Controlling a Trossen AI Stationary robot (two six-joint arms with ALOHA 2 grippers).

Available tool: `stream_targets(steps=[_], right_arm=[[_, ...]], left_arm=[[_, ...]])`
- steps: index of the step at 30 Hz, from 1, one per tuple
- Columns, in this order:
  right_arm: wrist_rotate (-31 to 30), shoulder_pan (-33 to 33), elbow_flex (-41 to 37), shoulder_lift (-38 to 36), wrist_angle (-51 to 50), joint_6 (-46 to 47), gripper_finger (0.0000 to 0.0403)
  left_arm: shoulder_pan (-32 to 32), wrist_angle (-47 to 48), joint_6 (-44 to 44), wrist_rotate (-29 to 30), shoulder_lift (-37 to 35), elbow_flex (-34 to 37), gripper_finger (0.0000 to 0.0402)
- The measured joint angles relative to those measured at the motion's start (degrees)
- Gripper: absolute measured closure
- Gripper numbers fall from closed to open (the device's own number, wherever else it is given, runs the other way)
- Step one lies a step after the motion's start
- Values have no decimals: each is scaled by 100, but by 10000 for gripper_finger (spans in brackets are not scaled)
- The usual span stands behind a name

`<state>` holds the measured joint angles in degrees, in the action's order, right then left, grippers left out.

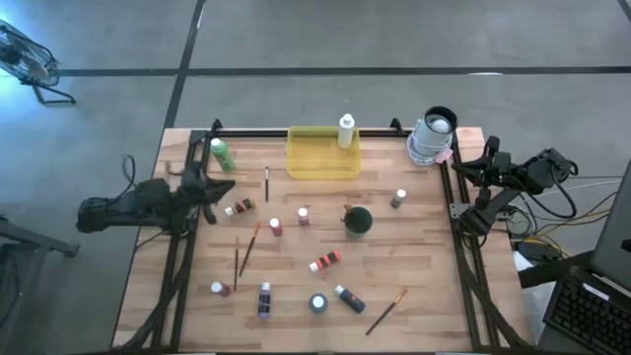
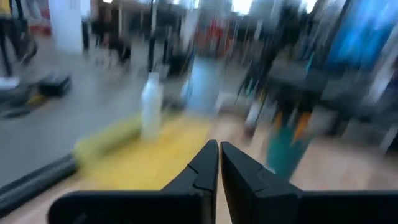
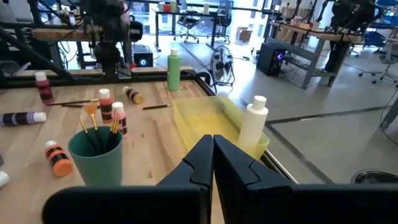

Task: Pick & Place Paint Supplies
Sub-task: Put the blue paint bottle into the yellow bin

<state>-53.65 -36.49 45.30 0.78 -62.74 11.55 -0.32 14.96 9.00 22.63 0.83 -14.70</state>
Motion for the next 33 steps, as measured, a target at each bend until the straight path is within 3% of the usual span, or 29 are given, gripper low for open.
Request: stream_targets(steps=[4, 8, 13, 16, 20, 25, 33], right_arm=[[0, 0, 0, 0, 0, 0, 394], [0, 0, 0, 0, 0, 0, 394], [0, 0, 0, 0, 0, 0, 394], [-2, 0, 0, 0, -2, 0, 394], [-1, 1, 0, 0, 0, 0, 394], [0, 0, 0, 0, 0, 0, 394], [-2, 2, 0, 0, -2, 0, 394]], left_arm=[[-2, -1822, 164, -415, 12, 0, 378], [0, -3494, -15, -29, 16, 0, 378], [4, -4982, 1003, 13, 67, -2, 378], [2, -5035, 1024, -640, 244, -4, 378], [-2, -4966, 835, -1790, 1073, -230, 378], [0, -4902, 390, -2275, 2332, -985, 378], [0, -3867, 201, -3393, 3739, -2197, 378]])
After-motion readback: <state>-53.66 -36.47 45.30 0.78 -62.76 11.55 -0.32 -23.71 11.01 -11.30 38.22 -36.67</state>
